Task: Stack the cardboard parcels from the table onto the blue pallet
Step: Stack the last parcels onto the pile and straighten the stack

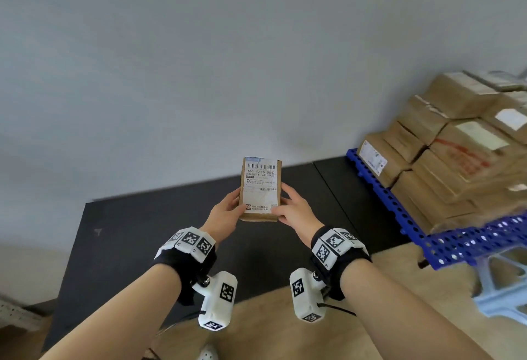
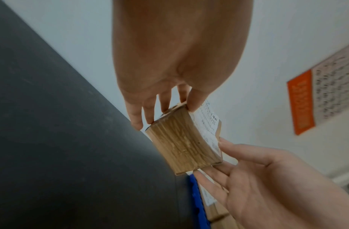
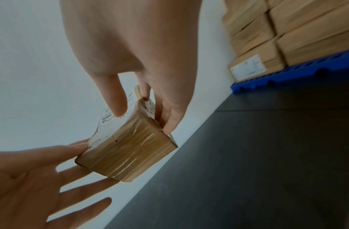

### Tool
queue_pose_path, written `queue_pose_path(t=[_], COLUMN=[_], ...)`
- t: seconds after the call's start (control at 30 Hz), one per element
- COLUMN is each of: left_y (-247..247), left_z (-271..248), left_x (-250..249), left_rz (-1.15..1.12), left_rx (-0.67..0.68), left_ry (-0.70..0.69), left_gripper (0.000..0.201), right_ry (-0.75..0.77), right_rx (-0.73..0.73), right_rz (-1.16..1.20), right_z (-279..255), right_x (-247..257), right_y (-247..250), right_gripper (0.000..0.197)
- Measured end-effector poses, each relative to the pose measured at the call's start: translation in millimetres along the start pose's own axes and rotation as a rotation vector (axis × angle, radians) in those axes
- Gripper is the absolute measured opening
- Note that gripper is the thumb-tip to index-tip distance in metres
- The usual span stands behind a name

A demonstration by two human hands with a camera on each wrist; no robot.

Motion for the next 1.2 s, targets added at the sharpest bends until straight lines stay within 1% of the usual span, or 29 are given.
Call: queue_pose_path(t=[0.13, 0.27, 0.37, 0.53, 0.6, 0.7, 0.77, 0.9, 1.03, 1.1, 1.2], left_y=[-67, -125, -167, -228, -254, -293, -319, -369, -418, -441, -471], left_z=[-30, -51, -55, -47, -40, -28, -15, 22, 52, 65, 83], left_x=[-11, -27, -40, -60, -68, -77, -82, -94, -112, -121, -125], left_rz=[0.029, 0.042, 0.045, 0.076, 0.103, 0.105, 0.096, 0.049, 0.003, -0.018, -0.016], left_rx=[0.067, 0.120, 0.164, 0.231, 0.262, 0.312, 0.345, 0.344, 0.350, 0.369, 0.361], left_ry=[-0.039, -0.086, -0.095, -0.123, -0.158, -0.192, -0.206, -0.246, -0.257, -0.250, -0.256], left_gripper=[0.049, 0.049, 0.050, 0.050, 0.050, 0.049, 0.048, 0.045, 0.043, 0.045, 0.050], right_ry=[0.021, 0.028, 0.049, 0.074, 0.063, 0.057, 0.053, 0.039, 0.031, 0.012, -0.002], right_rx=[-0.079, -0.162, -0.225, -0.312, -0.349, -0.386, -0.407, -0.421, -0.437, -0.449, -0.455], right_rz=[-0.010, 0.020, 0.056, 0.082, 0.086, 0.074, 0.084, 0.094, 0.121, 0.121, 0.125], right_z=[-51, -88, -108, -128, -131, -127, -122, -105, -82, -71, -58], right_x=[-10, -18, -22, -26, -31, -40, -44, -47, -48, -50, -55], right_y=[61, 114, 151, 214, 241, 279, 307, 367, 423, 448, 480], right_gripper=[0.068, 0.070, 0.068, 0.062, 0.061, 0.067, 0.066, 0.060, 0.061, 0.064, 0.064])
Point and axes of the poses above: each hand's wrist, its own z-axis towards the middle knuckle, its own y-axis out of the back of the hand, x = y × z, the point moved 4 cm from there along z, towards the middle knuckle, and after that the axes turned 12 degrees about -z, right-handed, at the moved point
